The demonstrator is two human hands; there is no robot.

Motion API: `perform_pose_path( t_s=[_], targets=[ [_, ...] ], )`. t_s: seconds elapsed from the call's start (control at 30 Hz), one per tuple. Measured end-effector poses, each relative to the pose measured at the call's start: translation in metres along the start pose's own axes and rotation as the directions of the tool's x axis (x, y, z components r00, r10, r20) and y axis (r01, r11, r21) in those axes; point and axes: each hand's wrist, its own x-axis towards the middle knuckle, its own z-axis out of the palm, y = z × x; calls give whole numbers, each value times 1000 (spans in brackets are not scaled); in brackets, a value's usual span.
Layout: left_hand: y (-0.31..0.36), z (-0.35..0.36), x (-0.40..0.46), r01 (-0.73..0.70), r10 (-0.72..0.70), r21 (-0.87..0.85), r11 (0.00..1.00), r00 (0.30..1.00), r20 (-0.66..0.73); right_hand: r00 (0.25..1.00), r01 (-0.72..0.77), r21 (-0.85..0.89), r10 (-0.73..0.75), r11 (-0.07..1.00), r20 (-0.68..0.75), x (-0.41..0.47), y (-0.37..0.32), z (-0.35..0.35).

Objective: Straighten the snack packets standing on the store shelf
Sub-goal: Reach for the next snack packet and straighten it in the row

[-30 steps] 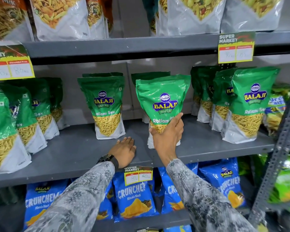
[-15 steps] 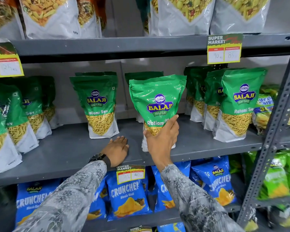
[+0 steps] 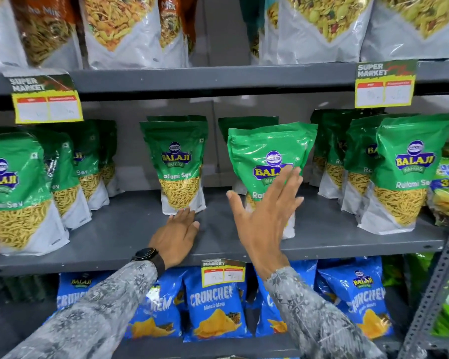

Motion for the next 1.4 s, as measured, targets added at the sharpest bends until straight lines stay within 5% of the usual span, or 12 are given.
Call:
perform_pose_path(
  t_s=[0.27, 0.47, 0.6, 1.1, 1.4],
  targets=[
    [-124, -43, -3, 152, -160, 130, 980, 986, 51, 976, 219, -49, -219, 974, 12, -31, -84, 75],
    [-166, -56, 17, 154, -179, 183, 971, 975, 133, 958, -101, 36, 88, 994, 272, -43, -105, 164],
    [-162, -48, 18, 99, -125, 150, 984, 976, 176, 903, -354, 9, 339, 935, 264, -32, -99, 201],
    [-169, -35, 23, 70, -100, 163, 984, 978, 183, 953, -291, -38, 293, 956, 77, -30, -94, 254],
    [-172, -34, 24, 87, -118, 152, 985, 971, 210, 948, -295, -68, 301, 953, 103, -43, -105, 231]
  ],
)
